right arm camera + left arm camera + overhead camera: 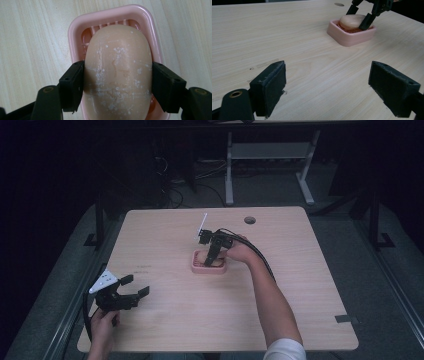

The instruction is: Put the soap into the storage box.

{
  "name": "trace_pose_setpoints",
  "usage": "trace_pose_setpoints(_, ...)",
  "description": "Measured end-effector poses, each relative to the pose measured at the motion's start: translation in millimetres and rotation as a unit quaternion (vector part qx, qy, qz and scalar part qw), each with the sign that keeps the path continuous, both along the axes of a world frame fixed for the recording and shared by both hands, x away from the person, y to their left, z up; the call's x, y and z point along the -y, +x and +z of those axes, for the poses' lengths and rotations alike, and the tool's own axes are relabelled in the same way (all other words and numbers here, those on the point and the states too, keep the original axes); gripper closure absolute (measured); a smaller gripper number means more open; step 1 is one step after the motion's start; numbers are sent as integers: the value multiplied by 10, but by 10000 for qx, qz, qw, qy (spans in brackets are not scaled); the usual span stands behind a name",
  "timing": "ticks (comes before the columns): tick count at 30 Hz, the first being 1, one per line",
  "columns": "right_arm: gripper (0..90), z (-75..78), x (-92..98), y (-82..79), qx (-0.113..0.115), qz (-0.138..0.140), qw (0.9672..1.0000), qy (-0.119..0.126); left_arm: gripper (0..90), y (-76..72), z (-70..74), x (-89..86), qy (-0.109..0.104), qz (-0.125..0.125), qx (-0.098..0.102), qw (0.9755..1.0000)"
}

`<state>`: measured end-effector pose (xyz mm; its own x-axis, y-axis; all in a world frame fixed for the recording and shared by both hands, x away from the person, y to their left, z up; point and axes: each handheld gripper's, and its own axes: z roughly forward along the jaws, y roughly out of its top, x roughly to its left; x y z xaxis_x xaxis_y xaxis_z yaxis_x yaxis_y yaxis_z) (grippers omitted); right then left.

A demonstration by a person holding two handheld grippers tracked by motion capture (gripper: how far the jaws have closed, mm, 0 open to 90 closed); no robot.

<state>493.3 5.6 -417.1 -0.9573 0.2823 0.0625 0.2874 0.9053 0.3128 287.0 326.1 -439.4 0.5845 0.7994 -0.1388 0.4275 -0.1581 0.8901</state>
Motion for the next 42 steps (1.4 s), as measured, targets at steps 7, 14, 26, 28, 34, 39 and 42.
trace_pose_setpoints(7, 318, -12, 0, 4, -6, 17, 10000, -18, 143, 0, 1, 1, 0, 3, 1, 10000)
trace_pose_setpoints(14, 336, 12, 2, 8, -30, 4, 10000, 95, 143, 2, 0, 0, -9, 13, -2, 10000)
trace_pose_setpoints(26, 296, 83, 118, -19, -47, -108, 9994, 313, 143, 3, 0, 15, 22, -16, -24, 10000)
trace_pose_setpoints(28, 286, 90, 145, -23, -46, -146, 9993, 351, 143, 2, -1, 18, 15, -17, -19, 10000)
trace_pose_setpoints(34, 274, 112, 233, -40, -89, -245, 9986, 452, 143, -4, -1, 11, -9, -1, -21, 10000)
trace_pose_setpoints(39, 269, 143, 307, -73, -36, -293, 9982, 530, 143, -7, 3, 20, 22, -19, -18, 10000)
trace_pose_setpoints(42, 268, 154, 349, -89, -36, -308, 9980, 543, 143, -6, 1, 28, 33, -22, -20, 10000)
